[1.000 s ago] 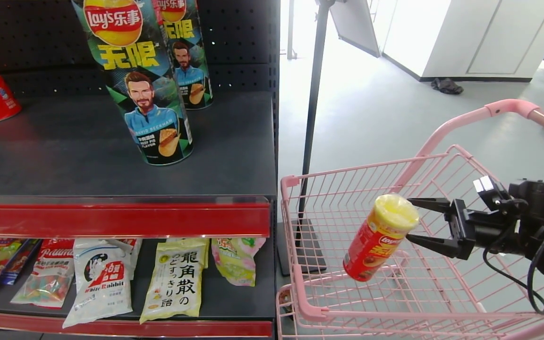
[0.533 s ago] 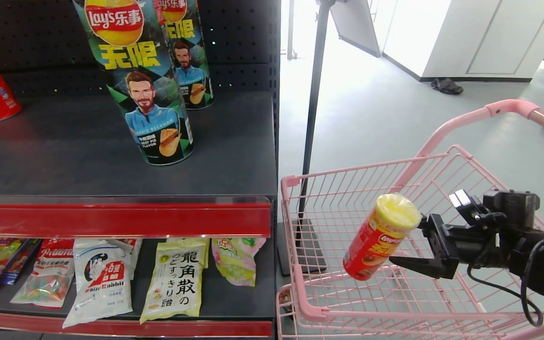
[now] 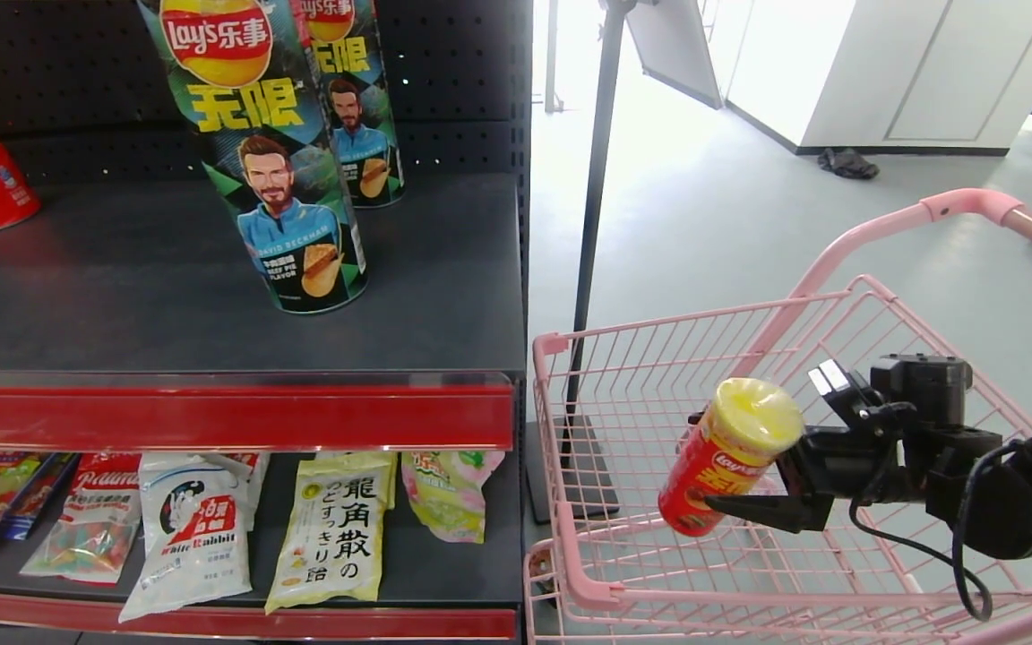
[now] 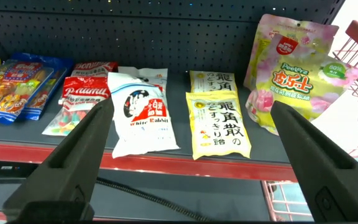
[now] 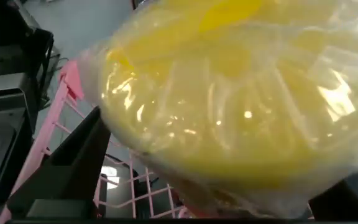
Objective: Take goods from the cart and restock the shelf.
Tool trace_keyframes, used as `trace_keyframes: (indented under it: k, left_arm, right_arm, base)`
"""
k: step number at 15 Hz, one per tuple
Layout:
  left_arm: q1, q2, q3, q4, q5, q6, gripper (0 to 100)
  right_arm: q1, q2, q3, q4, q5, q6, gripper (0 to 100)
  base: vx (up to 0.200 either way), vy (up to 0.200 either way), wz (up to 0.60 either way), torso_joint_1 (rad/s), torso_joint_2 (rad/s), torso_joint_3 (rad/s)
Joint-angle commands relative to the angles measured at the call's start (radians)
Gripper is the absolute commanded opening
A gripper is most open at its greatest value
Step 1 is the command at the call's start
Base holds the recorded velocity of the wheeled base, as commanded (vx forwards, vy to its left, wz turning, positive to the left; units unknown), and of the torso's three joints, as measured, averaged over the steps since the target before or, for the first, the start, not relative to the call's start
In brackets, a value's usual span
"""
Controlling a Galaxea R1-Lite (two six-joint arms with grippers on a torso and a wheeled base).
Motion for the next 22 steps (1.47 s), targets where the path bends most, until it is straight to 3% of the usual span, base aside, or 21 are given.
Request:
trace_keyframes:
  k: [1, 7, 8, 14, 17, 20, 22]
  left_arm:
    - [0.000, 0.001, 0.000, 0.000, 0.000, 0.000, 100]
    - [0.000, 0.001, 0.000, 0.000, 0.000, 0.000, 100]
    - [0.000, 0.001, 0.000, 0.000, 0.000, 0.000, 100]
    - [0.000, 0.001, 0.000, 0.000, 0.000, 0.000, 100]
    - [0.000, 0.001, 0.000, 0.000, 0.000, 0.000, 100]
    - [0.000, 0.001, 0.000, 0.000, 0.000, 0.000, 100]
    - [0.000, 0.001, 0.000, 0.000, 0.000, 0.000, 100]
  right_arm:
    - [-0.005, 0.037, -0.028, -0.004, 0.000, 0.000, 100]
    - [-0.014, 0.094, -0.060, -0.019, -0.003, 0.006, 100]
    - [-0.016, 0.095, -0.068, -0.019, -0.005, 0.008, 0]
    - [-0.025, 0.085, -0.083, -0.019, -0.005, 0.014, 0]
    - [-0.026, -0.067, -0.086, -0.016, -0.042, 0.017, 0]
    - [-0.009, -0.310, -0.092, -0.010, -0.074, 0.158, 0]
    - [0.001, -0.408, -0.165, -0.007, -0.100, 0.245, 0]
  base:
    - [0.000, 0.000, 0.00, 0.000, 0.00, 0.000]
    - [0.000, 0.000, 0.00, 0.000, 0.00, 0.000]
    - [0.000, 0.000, 0.00, 0.000, 0.00, 0.000]
    - [0.000, 0.000, 0.00, 0.000, 0.00, 0.000]
    - [0.000, 0.000, 0.00, 0.000, 0.00, 0.000]
    - [0.000, 0.000, 0.00, 0.000, 0.00, 0.000]
    - [0.000, 0.000, 0.00, 0.000, 0.00, 0.000]
